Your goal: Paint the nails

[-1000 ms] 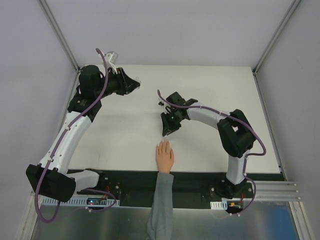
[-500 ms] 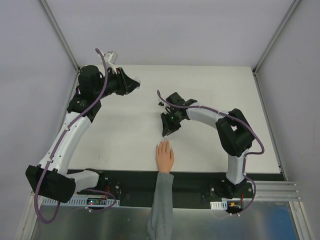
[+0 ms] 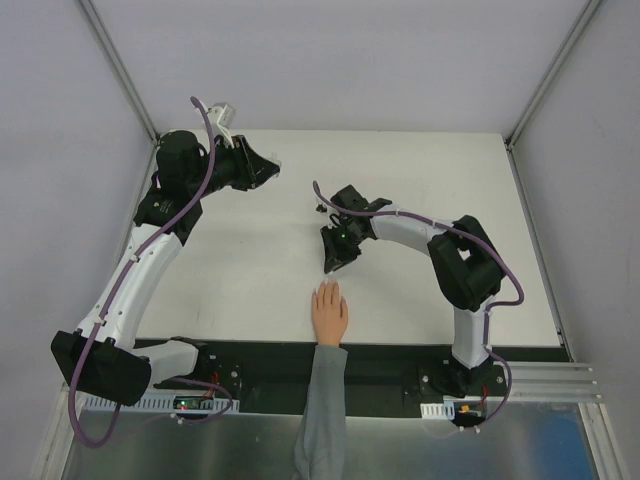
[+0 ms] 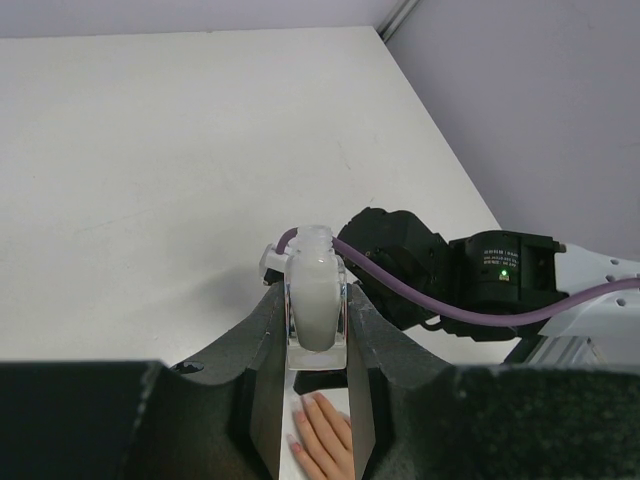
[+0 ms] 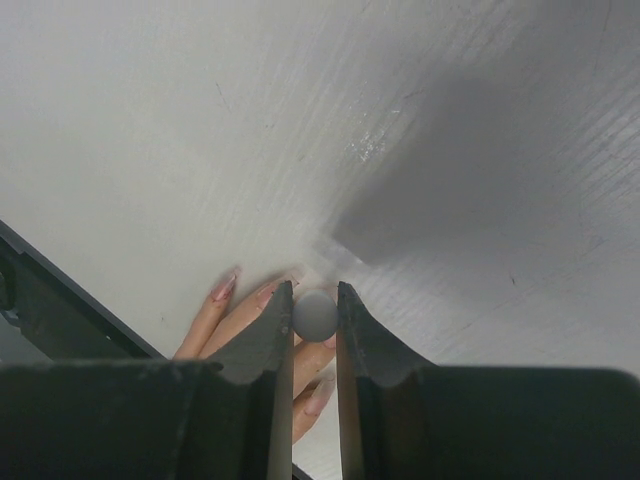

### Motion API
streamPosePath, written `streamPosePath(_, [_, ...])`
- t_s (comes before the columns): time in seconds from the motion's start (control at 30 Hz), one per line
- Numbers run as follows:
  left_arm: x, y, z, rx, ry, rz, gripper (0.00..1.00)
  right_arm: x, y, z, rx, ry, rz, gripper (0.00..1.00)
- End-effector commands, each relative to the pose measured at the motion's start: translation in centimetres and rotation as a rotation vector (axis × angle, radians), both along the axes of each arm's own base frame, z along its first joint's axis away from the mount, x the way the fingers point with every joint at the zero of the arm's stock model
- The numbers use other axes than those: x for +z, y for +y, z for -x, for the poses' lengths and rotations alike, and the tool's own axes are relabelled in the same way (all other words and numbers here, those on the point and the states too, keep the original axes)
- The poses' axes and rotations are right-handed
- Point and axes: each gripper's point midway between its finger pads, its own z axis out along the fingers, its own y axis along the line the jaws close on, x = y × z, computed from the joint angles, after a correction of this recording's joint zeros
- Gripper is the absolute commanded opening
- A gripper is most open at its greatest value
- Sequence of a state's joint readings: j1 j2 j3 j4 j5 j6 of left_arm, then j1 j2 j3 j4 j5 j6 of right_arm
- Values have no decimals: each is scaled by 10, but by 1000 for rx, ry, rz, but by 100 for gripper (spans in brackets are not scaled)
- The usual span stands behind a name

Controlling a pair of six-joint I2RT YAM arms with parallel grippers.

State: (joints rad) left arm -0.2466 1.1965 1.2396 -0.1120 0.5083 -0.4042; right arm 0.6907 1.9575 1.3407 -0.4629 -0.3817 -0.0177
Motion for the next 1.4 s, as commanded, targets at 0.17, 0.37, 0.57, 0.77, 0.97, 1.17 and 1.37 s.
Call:
streamPosePath(0.17, [26, 4, 3, 1, -86, 11, 0, 6, 4, -13, -21, -15, -8, 0])
streamPosePath(0.37, [24, 5, 1, 1, -82, 9, 0, 4, -2, -12, -29, -11, 7, 0])
streamPosePath(0.57, [25, 5, 0, 3, -84, 10, 0, 3, -3, -13, -34, -9, 9, 0])
streamPosePath(0.77, [24, 6, -1, 3, -80, 8, 0, 0, -4, -14, -35, -5, 11, 0])
streamPosePath(0.97, [24, 4, -1, -6, -75, 13, 0, -3, -4, -18, -41, -5, 16, 0])
streamPosePath(1.17, [25, 5, -2, -1, -79, 11, 0, -1, -8, -25, -54, -24, 34, 0])
streamPosePath(1.37, [26, 5, -2, 0, -85, 10, 0, 11, -14, -29, -60, -53, 60, 0])
